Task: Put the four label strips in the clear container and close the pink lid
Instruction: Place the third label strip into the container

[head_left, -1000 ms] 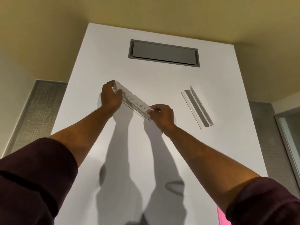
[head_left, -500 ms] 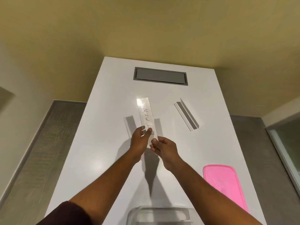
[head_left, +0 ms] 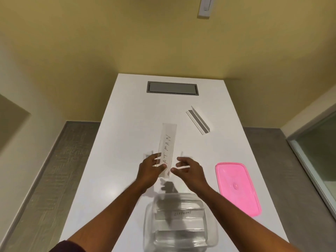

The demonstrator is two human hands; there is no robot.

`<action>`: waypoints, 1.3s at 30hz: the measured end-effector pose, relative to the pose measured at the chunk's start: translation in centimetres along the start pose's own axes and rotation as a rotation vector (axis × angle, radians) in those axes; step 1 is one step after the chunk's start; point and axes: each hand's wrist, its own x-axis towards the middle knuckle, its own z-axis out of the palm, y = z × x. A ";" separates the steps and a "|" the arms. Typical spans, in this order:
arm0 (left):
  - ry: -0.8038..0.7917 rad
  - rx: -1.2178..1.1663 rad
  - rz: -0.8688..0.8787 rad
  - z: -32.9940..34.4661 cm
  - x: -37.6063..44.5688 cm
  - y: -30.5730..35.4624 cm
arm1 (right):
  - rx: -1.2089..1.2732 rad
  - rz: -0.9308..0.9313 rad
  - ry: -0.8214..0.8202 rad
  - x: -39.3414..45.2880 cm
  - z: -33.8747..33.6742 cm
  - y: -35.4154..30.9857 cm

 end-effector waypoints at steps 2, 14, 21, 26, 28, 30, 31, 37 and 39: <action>-0.021 0.144 0.052 -0.7 -1.3 -0.9 | -0.306 -0.243 0.108 -1.2 -1.0 0.4; -0.149 0.759 0.289 -1.4 -7.4 -4.3 | -0.999 -0.616 -0.131 -5.3 -4.8 2.2; -0.181 0.798 0.314 0.4 -9.6 -7.4 | -0.932 -0.385 -0.129 -8.7 -5.7 6.5; -0.170 0.818 0.331 1.5 -10.2 -9.4 | -0.946 -0.346 -0.117 -9.8 -5.2 8.6; -0.170 0.838 0.346 1.8 -10.1 -9.9 | -0.963 -0.336 -0.120 -9.9 -4.8 9.2; -0.177 0.856 0.337 2.2 -9.9 -10.3 | -0.981 -0.326 -0.128 -9.8 -4.4 9.5; -0.181 0.871 0.325 2.4 -9.9 -10.6 | -0.990 -0.320 -0.130 -9.6 -4.2 9.7; -0.192 1.003 0.292 3.4 -9.6 -10.9 | -1.079 -0.284 -0.167 -8.9 -3.2 10.6; -0.203 1.032 0.263 4.0 -9.4 -10.9 | -1.117 -0.263 -0.189 -8.7 -2.9 11.2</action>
